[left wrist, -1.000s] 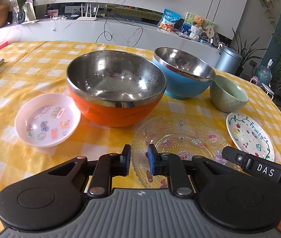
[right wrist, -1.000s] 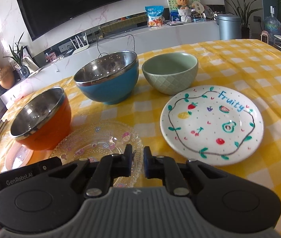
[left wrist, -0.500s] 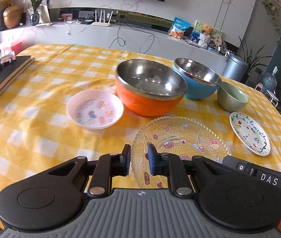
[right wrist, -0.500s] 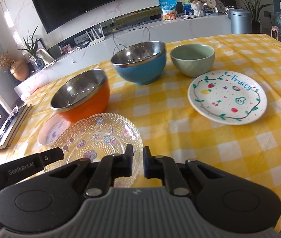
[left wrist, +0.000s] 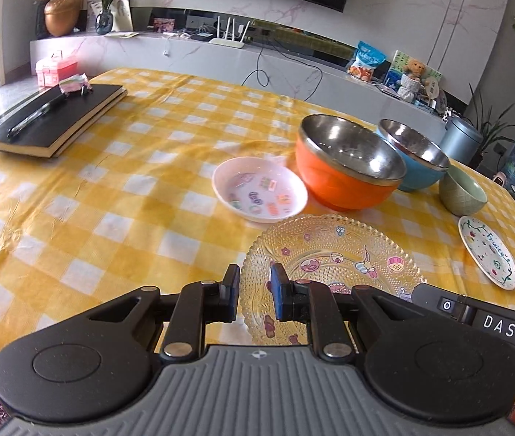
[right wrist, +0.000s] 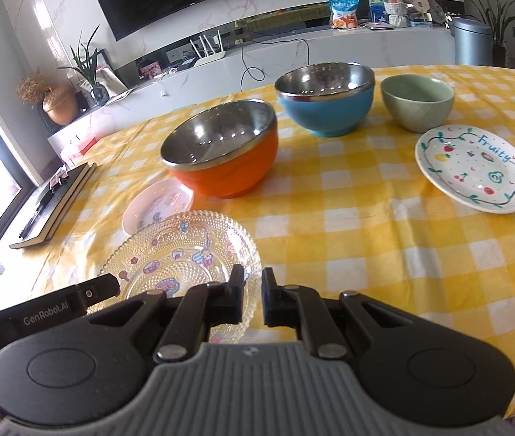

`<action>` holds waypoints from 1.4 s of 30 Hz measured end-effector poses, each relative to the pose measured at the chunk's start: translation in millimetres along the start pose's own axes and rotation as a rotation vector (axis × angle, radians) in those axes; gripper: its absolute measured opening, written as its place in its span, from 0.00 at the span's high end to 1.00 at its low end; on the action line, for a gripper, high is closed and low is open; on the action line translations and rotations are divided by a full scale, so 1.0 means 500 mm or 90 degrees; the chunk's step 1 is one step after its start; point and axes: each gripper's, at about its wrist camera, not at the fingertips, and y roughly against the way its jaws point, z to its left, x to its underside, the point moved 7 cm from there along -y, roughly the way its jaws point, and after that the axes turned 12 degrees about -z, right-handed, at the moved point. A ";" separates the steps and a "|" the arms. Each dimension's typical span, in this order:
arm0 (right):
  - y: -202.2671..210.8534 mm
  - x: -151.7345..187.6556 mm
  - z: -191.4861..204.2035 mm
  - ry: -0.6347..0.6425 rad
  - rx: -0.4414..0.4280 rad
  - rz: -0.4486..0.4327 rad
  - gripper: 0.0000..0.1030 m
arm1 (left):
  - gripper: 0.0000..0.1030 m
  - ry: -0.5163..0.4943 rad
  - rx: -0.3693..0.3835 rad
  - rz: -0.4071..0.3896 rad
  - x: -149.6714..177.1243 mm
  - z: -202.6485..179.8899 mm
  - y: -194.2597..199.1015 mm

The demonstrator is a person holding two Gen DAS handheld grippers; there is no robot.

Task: Organize plates and bowls

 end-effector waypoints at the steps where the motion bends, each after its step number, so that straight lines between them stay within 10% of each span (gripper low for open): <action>1: -0.003 0.002 0.003 0.001 0.000 0.003 0.93 | 0.81 0.002 -0.002 0.002 0.002 0.004 -0.001; 42: -0.067 0.035 0.013 0.019 0.007 0.034 0.86 | 0.82 -0.007 -0.005 0.013 0.015 0.020 -0.036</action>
